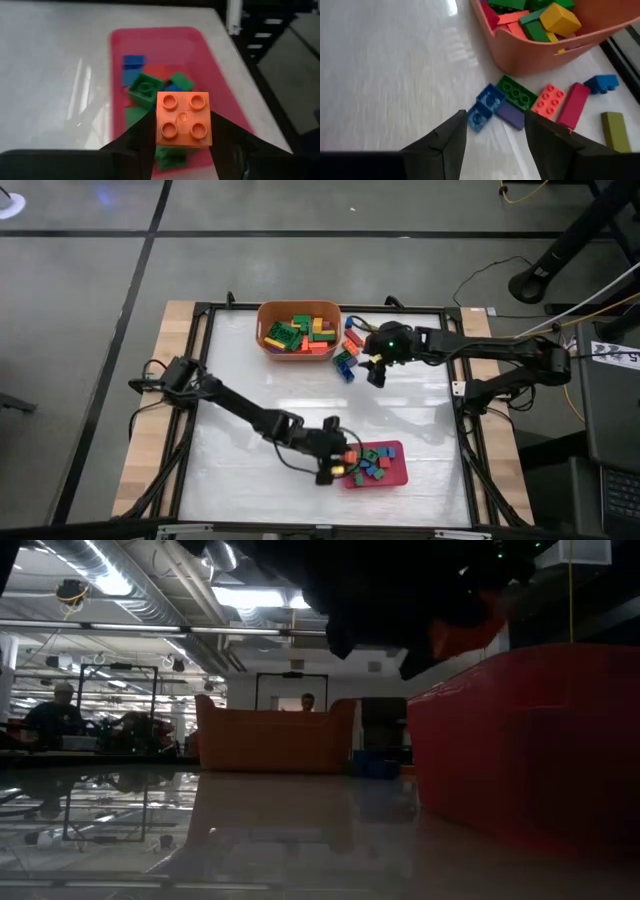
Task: Sort blocks by size
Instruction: Put the small orange game piece into the red bin, then put the small blue game piece into the red bin
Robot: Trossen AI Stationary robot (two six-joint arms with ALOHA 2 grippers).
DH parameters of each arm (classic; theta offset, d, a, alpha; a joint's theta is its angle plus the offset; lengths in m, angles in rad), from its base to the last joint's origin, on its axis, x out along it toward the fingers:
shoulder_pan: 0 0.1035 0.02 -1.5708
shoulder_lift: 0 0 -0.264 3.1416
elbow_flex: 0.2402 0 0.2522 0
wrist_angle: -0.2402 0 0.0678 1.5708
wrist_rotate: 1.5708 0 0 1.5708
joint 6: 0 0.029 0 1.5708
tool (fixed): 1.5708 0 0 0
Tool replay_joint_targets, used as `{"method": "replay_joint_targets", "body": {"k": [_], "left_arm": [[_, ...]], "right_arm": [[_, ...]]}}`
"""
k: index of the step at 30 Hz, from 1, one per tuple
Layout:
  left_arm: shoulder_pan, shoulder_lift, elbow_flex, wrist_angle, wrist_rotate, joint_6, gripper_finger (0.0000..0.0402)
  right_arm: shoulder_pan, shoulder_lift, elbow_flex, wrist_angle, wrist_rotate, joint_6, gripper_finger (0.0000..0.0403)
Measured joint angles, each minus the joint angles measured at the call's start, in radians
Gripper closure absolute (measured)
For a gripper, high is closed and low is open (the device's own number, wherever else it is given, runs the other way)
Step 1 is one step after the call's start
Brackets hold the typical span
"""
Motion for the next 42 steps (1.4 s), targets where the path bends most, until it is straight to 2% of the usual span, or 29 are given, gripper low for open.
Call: {"method": "replay_joint_targets", "body": {"k": [5, 11, 16, 19, 23, 33, 42], "left_arm": [[-0.011, 0.036, 0.000, 0.002, -0.010, 0.015, 0.0255], [0.007, 0.058, -0.001, -0.001, -0.012, -0.027, 0.0205], [0.020, -0.001, 0.000, -0.056, -0.008, -0.011, 0.0183], [0.033, -0.055, 0.001, -0.145, -0.009, -0.011, 0.0181], [0.048, -0.136, 0.000, -0.304, -0.024, 0.026, 0.0181], [0.084, -0.322, -0.002, -0.613, -0.280, 0.099, 0.0180], [0.106, -0.381, -0.002, -0.688, -0.302, 0.117, 0.0180]], "right_arm": [[0.000, 0.048, 0.000, 0.030, 0.002, 0.042, 0.0205], [0.000, 0.135, 0.000, 0.054, 0.024, 0.113, 0.0205], [0.000, 0.218, 0.000, 0.102, 0.109, 0.182, 0.0205], [0.000, 0.254, 0.000, 0.132, 0.163, 0.236, 0.0205], [0.000, 0.286, 0.002, 0.152, 0.176, 0.322, 0.0205], [0.028, 0.370, 0.002, 0.158, 0.152, 0.424, 0.0205], [0.122, 0.413, 0.001, 0.207, 0.229, 0.452, 0.0205]]}}
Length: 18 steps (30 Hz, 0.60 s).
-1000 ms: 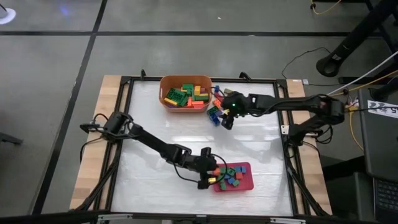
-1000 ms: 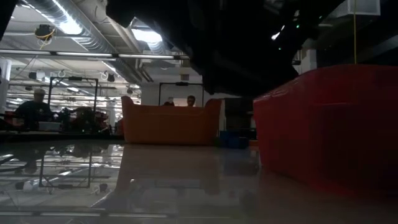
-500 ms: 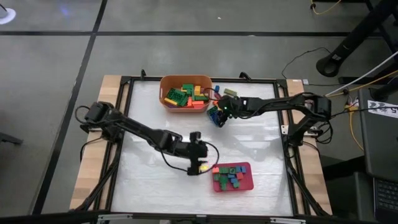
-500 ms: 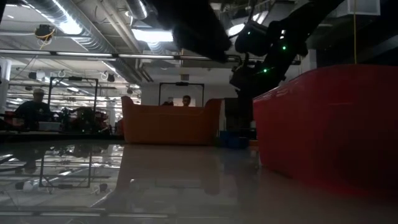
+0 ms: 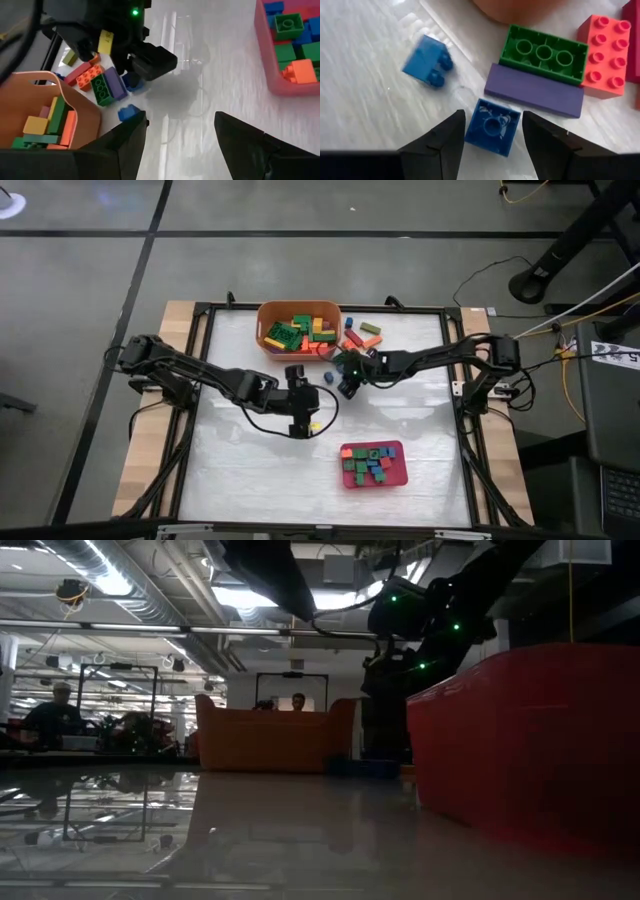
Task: Sort blocks by size
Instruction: Put the small blue game piece into the red bin
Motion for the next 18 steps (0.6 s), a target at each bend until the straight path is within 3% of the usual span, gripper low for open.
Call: {"method": "replay_joint_targets", "body": {"k": [15, 18], "left_arm": [[-0.002, 0.000, 0.000, -0.010, -0.002, -0.003, 0.0180], [-0.002, 0.000, 0.000, -0.024, -0.002, -0.003, 0.0180]], "right_arm": [[0.003, 0.089, 0.001, 0.018, 0.043, 0.024, 0.0206], [0.004, 0.091, 0.001, 0.023, 0.043, 0.016, 0.0226]]}}
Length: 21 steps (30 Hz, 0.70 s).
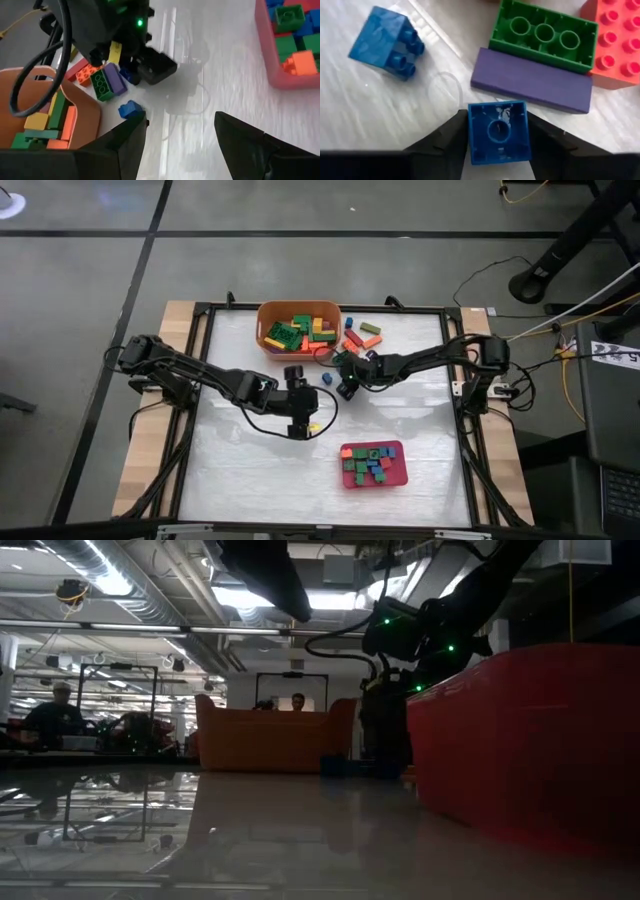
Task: Sort blocks by size
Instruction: Put the small blue game piece into the red bin
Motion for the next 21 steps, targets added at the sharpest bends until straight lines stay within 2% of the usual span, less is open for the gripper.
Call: {"method": "replay_joint_targets", "body": {"k": [3, 6, 9, 12, 16, 21], "left_arm": [[0.000, 0.000, -0.010, -0.007, 0.000, -0.011, 0.0180], [0.000, 0.000, -0.042, 0.004, 0.000, -0.049, 0.0180], [0.009, 0.000, -0.086, 0.018, 0.000, -0.102, 0.0180], [0.029, 0.001, -0.146, 0.071, 0.000, -0.167, 0.0180], [0.064, 0.001, -0.237, 0.233, -0.001, -0.229, 0.0180], [0.110, 0.001, -0.352, 0.500, -0.001, -0.214, 0.0180]], "right_arm": [[0.000, -0.016, 0.000, -0.005, -0.010, -0.046, 0.0266], [0.000, -0.053, -0.003, -0.021, -0.069, -0.079, 0.0270], [-0.001, -0.116, -0.002, -0.033, -0.192, -0.092, 0.0270], [0.000, -0.186, -0.002, -0.063, -0.362, -0.072, 0.0270], [0.035, -0.281, -0.002, -0.104, -0.549, -0.016, 0.0268], [0.157, -0.364, -0.002, -0.137, -0.628, 0.005, 0.0261]]}}
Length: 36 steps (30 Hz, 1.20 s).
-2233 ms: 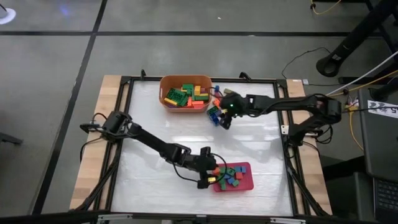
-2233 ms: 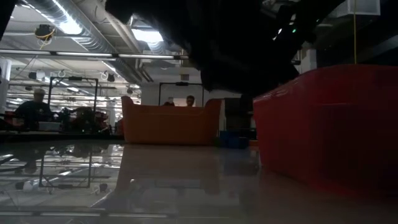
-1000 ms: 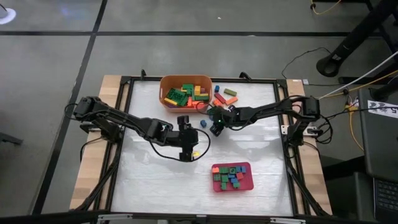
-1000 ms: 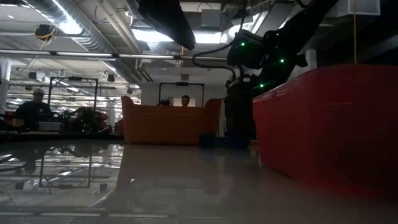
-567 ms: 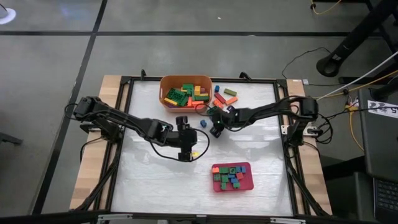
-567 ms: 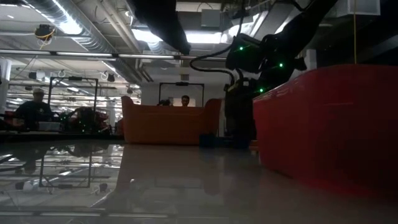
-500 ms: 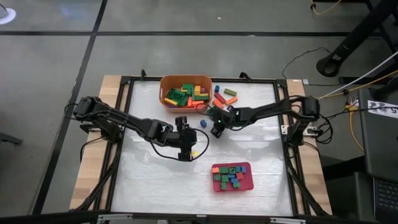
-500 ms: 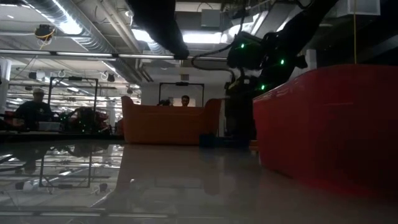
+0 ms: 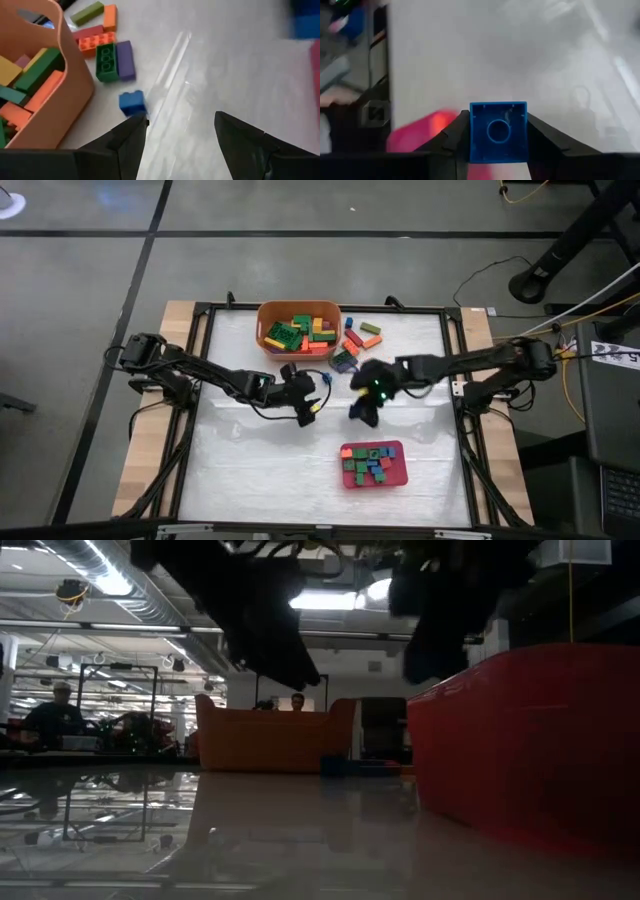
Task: Sort blocks by size
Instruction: Put the small blue game piece into the red bin
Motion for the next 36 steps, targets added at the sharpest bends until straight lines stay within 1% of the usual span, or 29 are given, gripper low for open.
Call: {"method": "replay_joint_targets", "body": {"k": [5, 7, 11, 15, 18, 24, 36], "left_arm": [[0.046, 0.000, -0.079, 0.186, 0.000, 0.013, 0.0180], [0.064, 0.000, -0.097, 0.215, 0.000, 0.012, 0.0180], [0.096, 0.000, -0.119, 0.275, 0.000, 0.011, 0.0180], [0.119, 0.019, -0.127, 0.312, 0.000, 0.008, 0.0180], [0.123, 0.061, -0.126, 0.352, -0.001, 0.009, 0.0180], [0.127, 0.136, -0.127, 0.407, 0.000, 0.043, 0.0180], [0.191, 0.239, -0.126, 0.512, 0.000, 0.061, 0.0180]], "right_arm": [[0.160, -0.015, 0.000, -0.010, -0.002, 0.002, 0.0259], [0.221, -0.016, 0.000, -0.010, 0.003, 0.002, 0.0258], [0.315, -0.016, 0.000, -0.009, 0.079, 0.002, 0.0251], [0.375, -0.016, 0.000, -0.009, 0.136, 0.002, 0.0228], [0.397, -0.016, 0.000, -0.008, 0.165, 0.002, 0.0211], [0.414, -0.014, 0.000, -0.007, 0.165, 0.008, 0.0194], [0.412, -0.011, 0.002, -0.010, 0.173, 0.000, 0.0189]]}}
